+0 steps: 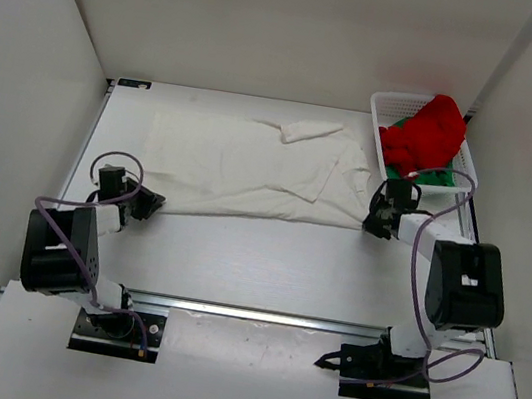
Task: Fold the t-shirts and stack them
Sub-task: Fold the flattened tshirt in 1/3 of the way
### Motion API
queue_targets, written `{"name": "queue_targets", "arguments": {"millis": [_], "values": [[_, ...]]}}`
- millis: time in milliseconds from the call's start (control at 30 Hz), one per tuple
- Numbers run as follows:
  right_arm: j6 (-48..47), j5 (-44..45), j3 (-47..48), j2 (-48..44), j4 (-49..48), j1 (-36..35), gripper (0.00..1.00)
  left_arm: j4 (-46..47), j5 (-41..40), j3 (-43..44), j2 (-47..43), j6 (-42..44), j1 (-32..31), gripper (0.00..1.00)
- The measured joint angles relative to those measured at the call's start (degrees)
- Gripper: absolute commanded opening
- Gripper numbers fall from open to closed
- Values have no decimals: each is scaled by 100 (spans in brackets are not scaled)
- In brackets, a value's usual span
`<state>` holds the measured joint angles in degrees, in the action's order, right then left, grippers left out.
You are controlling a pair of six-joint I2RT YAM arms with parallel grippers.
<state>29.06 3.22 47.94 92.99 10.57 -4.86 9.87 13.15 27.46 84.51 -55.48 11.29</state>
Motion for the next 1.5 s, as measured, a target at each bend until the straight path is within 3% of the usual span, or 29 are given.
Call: {"name": "queue_targets", "arguments": {"millis": [333,467,567,667,833,933,1067,1167,1500], "values": [[354,-839,-2028,-2262,210,560,1,-894,90,-796,-1499,361,719,38],[354,-866,-2356,-3259,772,809,26,-1480,-26,-955,-2302,638,905,42],[282,-848,-2133,-3473,1008,754,40,-1679,-107,-767,-2636,756,601,41],[181,-684,-1504,-3241,1152,223,40,-1714,-269,-175,-2404,894,-122,39],[22,-697,-466,-2120,627,-1073,33,-1220,-798,822,-1539,999,-2116,38],[-24,-824,-212,-1237,240,-1303,34,-844,-769,1108,-737,933,-2535,37],[-17,-914,-181,-466,85,-1300,34,-579,-656,1049,101,765,-2511,36],[2,-1071,-138,-164,0,-1296,34,-361,-535,667,251,614,-2282,35],[11,-1401,26,74,-199,-1473,34,170,-175,-800,-868,61,-748,36]]}}
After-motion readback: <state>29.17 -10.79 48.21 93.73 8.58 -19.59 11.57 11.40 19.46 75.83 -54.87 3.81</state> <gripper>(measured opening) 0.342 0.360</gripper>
